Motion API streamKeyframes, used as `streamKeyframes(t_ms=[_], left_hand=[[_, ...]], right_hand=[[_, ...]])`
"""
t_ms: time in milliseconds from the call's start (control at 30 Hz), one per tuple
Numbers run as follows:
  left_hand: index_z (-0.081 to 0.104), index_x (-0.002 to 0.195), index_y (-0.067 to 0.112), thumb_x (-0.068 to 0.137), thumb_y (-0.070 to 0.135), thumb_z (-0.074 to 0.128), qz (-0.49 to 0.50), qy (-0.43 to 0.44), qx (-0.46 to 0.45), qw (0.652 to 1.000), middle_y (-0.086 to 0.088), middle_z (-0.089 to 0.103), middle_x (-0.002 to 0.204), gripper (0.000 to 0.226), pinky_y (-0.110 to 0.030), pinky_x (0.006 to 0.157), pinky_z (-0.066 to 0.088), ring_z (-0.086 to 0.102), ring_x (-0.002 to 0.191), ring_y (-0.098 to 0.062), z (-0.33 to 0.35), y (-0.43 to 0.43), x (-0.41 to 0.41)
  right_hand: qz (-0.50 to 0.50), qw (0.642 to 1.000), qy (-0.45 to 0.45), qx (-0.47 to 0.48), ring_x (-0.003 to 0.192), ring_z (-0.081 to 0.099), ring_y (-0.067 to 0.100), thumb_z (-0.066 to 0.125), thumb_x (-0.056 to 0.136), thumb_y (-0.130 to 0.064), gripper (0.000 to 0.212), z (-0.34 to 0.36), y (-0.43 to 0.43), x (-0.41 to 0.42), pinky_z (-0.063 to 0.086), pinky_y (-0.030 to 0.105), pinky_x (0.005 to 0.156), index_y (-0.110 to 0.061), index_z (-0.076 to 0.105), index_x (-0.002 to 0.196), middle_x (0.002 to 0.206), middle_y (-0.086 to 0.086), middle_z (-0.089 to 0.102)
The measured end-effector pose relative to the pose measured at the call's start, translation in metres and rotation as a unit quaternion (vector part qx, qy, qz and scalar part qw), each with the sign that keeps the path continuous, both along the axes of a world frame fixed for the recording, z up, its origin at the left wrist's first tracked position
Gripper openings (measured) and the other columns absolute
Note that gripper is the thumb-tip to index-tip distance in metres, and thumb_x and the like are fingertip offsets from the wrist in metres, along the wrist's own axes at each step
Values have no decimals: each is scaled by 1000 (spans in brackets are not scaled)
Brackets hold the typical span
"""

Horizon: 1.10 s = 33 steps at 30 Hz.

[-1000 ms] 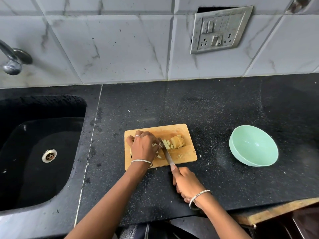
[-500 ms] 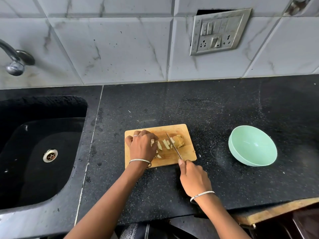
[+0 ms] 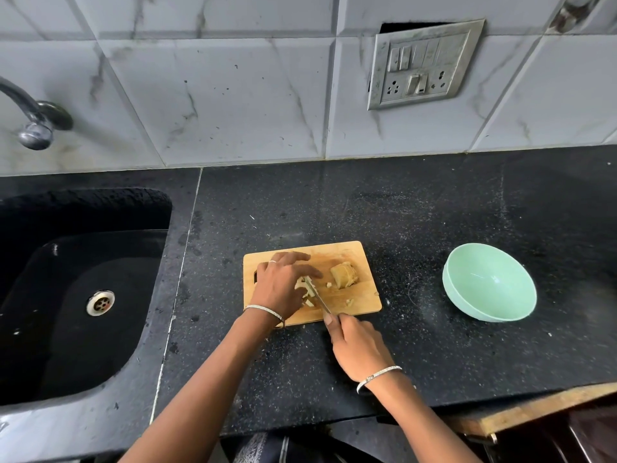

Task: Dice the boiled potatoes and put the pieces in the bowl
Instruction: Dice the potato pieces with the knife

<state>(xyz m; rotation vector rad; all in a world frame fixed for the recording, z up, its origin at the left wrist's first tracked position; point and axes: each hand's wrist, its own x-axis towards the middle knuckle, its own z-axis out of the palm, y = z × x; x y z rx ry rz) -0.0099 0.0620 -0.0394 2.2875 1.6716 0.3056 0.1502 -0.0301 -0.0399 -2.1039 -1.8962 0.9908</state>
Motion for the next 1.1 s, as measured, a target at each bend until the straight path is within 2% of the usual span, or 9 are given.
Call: streamKeyframes(t_ms=[100, 233, 467, 533, 633, 733, 900, 1000, 1100], left_hand=[[67, 105, 45, 86, 28, 64, -25, 47, 3, 999, 20, 54, 133, 25, -39, 94, 31, 38, 131, -12, 1, 0, -2], [71, 100, 37, 87, 32, 63, -14, 50, 34, 998, 19, 64, 119, 16, -36, 92, 28, 50, 122, -9, -4, 4, -6], [70, 100, 29, 91, 40, 58, 46, -10, 63, 997, 8, 72, 102, 19, -34, 84, 41, 65, 96, -20, -9, 9, 1], [70, 99, 29, 88, 43, 61, 32, -31, 59, 997, 8, 72, 100, 20, -34, 83, 44, 64, 98, -19, -9, 8, 15], [69, 98, 32, 85, 48, 62, 20, -7, 58, 998, 10, 71, 100, 21, -35, 86, 38, 59, 103, -16, -11, 1, 36], [70, 94, 31, 87, 41, 60, 30, 21, 67, 997, 10, 69, 99, 16, -38, 90, 34, 55, 105, -17, -13, -3, 42], [69, 78, 23, 80, 30, 58, 71, 33, 77, 994, 7, 68, 86, 13, -37, 80, 36, 57, 93, -20, -21, -2, 26], [67, 79, 19, 79, 23, 62, 97, -17, 71, 993, 0, 68, 83, 6, -36, 73, 41, 61, 82, -27, -23, -2, 13], [68, 91, 15, 80, 11, 63, 100, -82, 72, 989, -6, 70, 88, 13, -35, 69, 42, 62, 82, -31, -18, -3, 14]], right_hand=[[6, 1000, -4, -4, 101, 58, 37, 24, 100, -58, 47, 6, 1, 3, 46, 42, 81, -23, 54, 96, 103, 13, 62], [19, 1000, -14, 7, 88, 60, 33, 26, 95, -66, 45, 7, -2, 18, 51, 43, 79, -31, 44, 75, 90, 8, 64], [-28, 999, 20, 0, 76, 61, 21, 38, 98, -56, 48, 23, -4, 52, 46, 34, 72, -20, 61, 76, 66, -9, 60], [-47, 998, 28, 7, 72, 59, 18, 38, 99, -53, 48, 28, -2, 56, 42, 33, 68, -21, 63, 74, 62, -10, 57], [-84, 996, 36, 19, 74, 61, 18, 37, 99, -56, 49, 25, 0, 59, 46, 36, 72, -24, 65, 74, 68, -7, 62], [-108, 991, 68, 29, 64, 61, 18, 38, 98, -59, 50, 16, -1, 59, 50, 38, 70, -25, 65, 73, 59, -6, 60], [-124, 988, 90, 36, 58, 55, 13, 39, 98, -57, 49, 6, -3, 64, 45, 32, 64, -24, 65, 73, 56, -11, 56], [-134, 985, 106, 32, 55, 52, 11, 41, 98, -56, 47, 2, -3, 63, 41, 30, 61, -24, 65, 73, 55, -11, 55], [-134, 984, 113, 26, 54, 52, 12, 42, 97, -57, 47, -1, -1, 61, 41, 30, 60, -24, 65, 72, 56, -10, 56]])
